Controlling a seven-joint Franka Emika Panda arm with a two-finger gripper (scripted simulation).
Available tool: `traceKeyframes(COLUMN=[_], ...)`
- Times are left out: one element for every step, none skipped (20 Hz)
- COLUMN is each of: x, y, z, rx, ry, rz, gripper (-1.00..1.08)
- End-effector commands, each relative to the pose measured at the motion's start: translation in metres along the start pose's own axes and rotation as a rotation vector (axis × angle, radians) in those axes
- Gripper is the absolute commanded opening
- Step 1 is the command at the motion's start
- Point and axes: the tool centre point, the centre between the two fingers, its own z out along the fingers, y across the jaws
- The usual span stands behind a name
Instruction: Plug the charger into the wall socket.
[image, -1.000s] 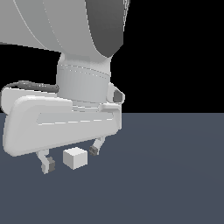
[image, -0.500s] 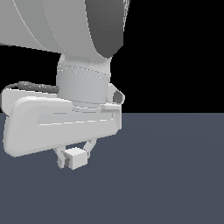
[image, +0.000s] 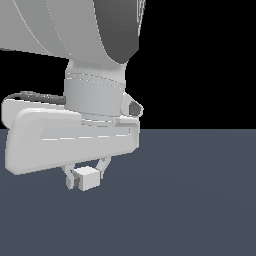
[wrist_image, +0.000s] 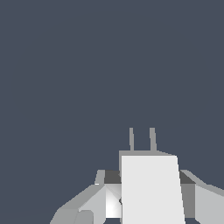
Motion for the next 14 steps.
traceKeyframes(x=[0.002, 0.003, 0.004, 0.005, 0.006, 0.008, 0.009, 0.010, 0.012, 0.013, 0.015, 0.016, 0.017, 0.019], y=[0.001, 0.001, 0.002, 0.002, 0.003, 0.004, 0.004, 0.005, 0.006, 0.007, 0.008, 0.009, 0.010, 0.011], z=[-0.002, -0.003, -0.004, -0.006, -0.007, -0.008, -0.010, -0.012, -0.013, -0.015, -0.017, -0.019, -0.021, -0.023], rx=[-0.007, -0.011, -0.015, -0.019, -0.023, -0.028, -0.033, -0.039, -0.044, -0.050, -0.056, -0.063, -0.069, -0.075], ry=[0.001, 0.001, 0.002, 0.002, 0.002, 0.003, 0.003, 0.004, 0.004, 0.005, 0.005, 0.006, 0.006, 0.006], rz=[0.030, 0.046, 0.063, 0.081, 0.101, 0.122, 0.144, 0.168, 0.193, 0.219, 0.246, 0.273, 0.300, 0.326], gripper=[-1.00, -1.00, -1.00, -1.00, -1.00, -1.00, -1.00, -1.00, -1.00, -1.00, -1.00, -1.00, -1.00, -1.00])
